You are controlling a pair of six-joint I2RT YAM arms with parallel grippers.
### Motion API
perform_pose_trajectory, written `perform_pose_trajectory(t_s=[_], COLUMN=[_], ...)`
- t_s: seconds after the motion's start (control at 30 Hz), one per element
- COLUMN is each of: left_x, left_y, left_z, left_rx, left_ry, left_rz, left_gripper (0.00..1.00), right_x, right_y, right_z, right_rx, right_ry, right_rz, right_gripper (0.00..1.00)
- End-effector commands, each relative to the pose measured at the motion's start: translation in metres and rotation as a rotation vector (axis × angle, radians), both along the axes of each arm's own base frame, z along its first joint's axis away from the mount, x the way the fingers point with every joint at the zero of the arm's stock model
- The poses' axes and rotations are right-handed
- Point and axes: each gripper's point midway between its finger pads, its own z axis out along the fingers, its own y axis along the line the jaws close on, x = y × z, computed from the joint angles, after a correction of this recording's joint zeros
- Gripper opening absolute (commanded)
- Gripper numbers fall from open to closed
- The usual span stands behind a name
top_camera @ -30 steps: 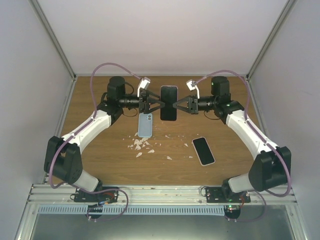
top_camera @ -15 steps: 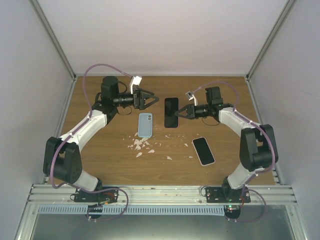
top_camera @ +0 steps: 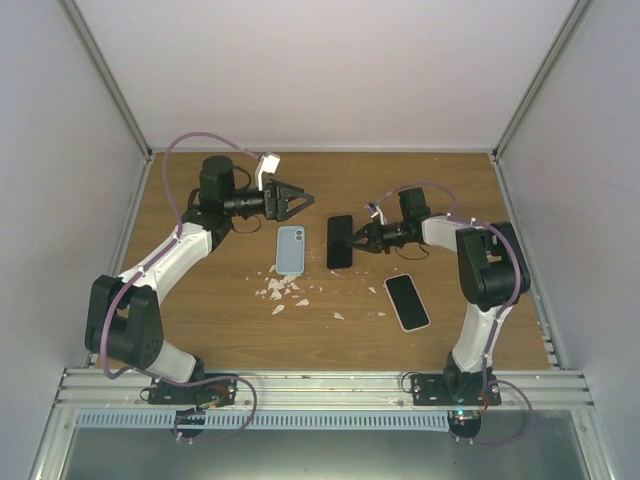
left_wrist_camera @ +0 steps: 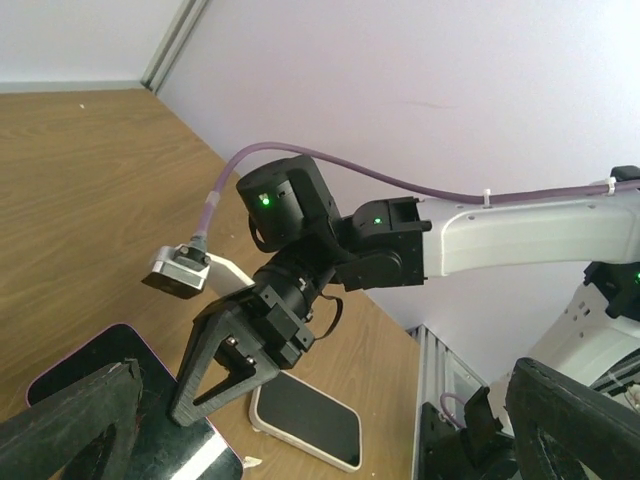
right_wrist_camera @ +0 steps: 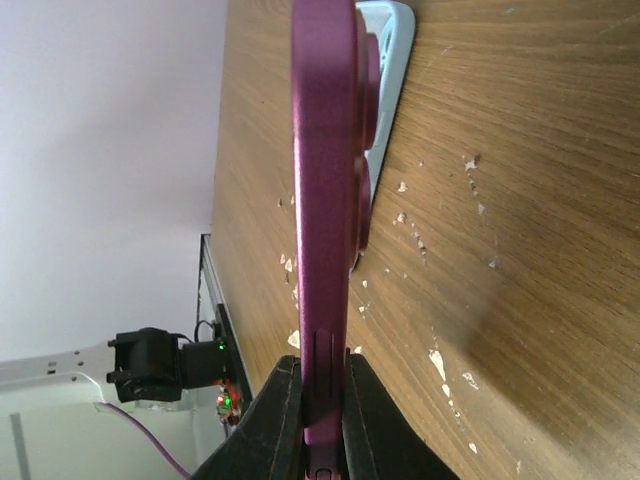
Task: Take the phone out of the phone case
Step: Place the phone at the center of the board.
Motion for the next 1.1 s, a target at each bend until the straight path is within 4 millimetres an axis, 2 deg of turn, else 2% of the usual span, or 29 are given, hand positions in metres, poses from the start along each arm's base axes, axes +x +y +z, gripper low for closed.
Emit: perform_pose_trajectory(t_s=[0.0,0.47,0.73,1.07], left_x=[0.004,0.012,0.016,0.021], left_y=[0.006,0.009,0.009,0.008], left_z=[0.002,-0.014,-0.019,-0.020], left_rx=[-0.015,-0.029,-0.030,-0.035], left_ry=[-0.021,0.037,0.056,0.070], left_rz=[0.018,0.023,0.022,0.013], left_gripper=[0.99,0.99,0.99,0.99], right_x=[0.006,0.008,0.015,0.013], right_y=[0.005,0.014,0.018,0.031], right_z=[0.004,-0.032,-0.042,-0.054], right_rx=[0.077,0.066,0.065,0.062], right_ry=[0.025,0.121,0.150,0.191], right_rz=[0.008,0.024,0.012,0.031], right_gripper=[0.00,0.00,0.00,0.01])
